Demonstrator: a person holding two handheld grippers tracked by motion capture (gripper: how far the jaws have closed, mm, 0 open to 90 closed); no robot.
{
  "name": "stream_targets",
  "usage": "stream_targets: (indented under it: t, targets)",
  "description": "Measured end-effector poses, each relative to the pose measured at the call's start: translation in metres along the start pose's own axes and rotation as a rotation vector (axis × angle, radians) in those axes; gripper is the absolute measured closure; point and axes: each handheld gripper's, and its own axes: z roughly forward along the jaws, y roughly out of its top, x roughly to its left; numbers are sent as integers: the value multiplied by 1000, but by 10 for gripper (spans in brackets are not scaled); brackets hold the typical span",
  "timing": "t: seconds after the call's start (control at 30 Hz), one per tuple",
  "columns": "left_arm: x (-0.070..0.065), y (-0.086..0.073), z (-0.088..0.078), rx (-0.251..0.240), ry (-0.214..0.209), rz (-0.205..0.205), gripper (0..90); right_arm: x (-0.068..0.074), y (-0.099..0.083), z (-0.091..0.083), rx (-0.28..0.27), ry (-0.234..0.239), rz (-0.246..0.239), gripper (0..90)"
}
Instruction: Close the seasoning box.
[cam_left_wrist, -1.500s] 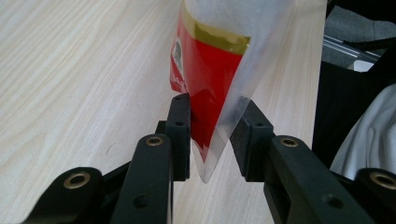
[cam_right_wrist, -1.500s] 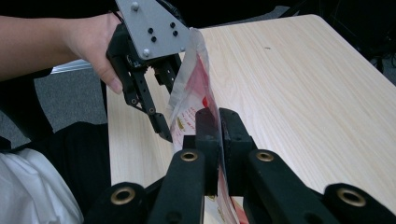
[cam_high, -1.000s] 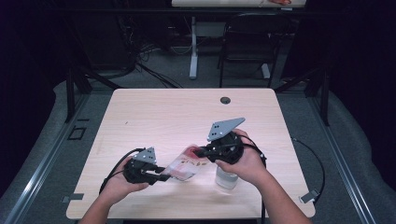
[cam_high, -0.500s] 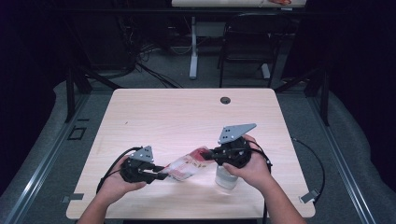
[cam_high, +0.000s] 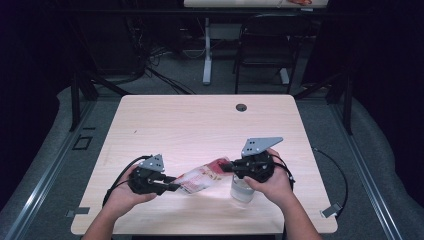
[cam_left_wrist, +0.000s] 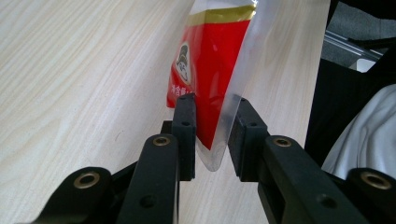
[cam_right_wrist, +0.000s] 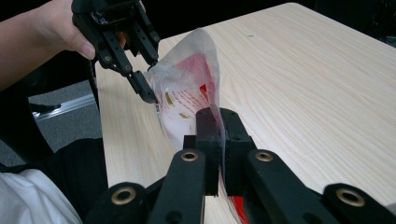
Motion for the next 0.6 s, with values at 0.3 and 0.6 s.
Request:
stream_targets:
  t: [0.3, 0.6]
  targets:
    - [2, 8, -6, 15, 21, -8, 755, -5, -6, -1, -39, 9, 19, 889]
    - [2, 14, -16, -4, 16, -17, 757, -6, -10, -3, -38, 3, 26, 888]
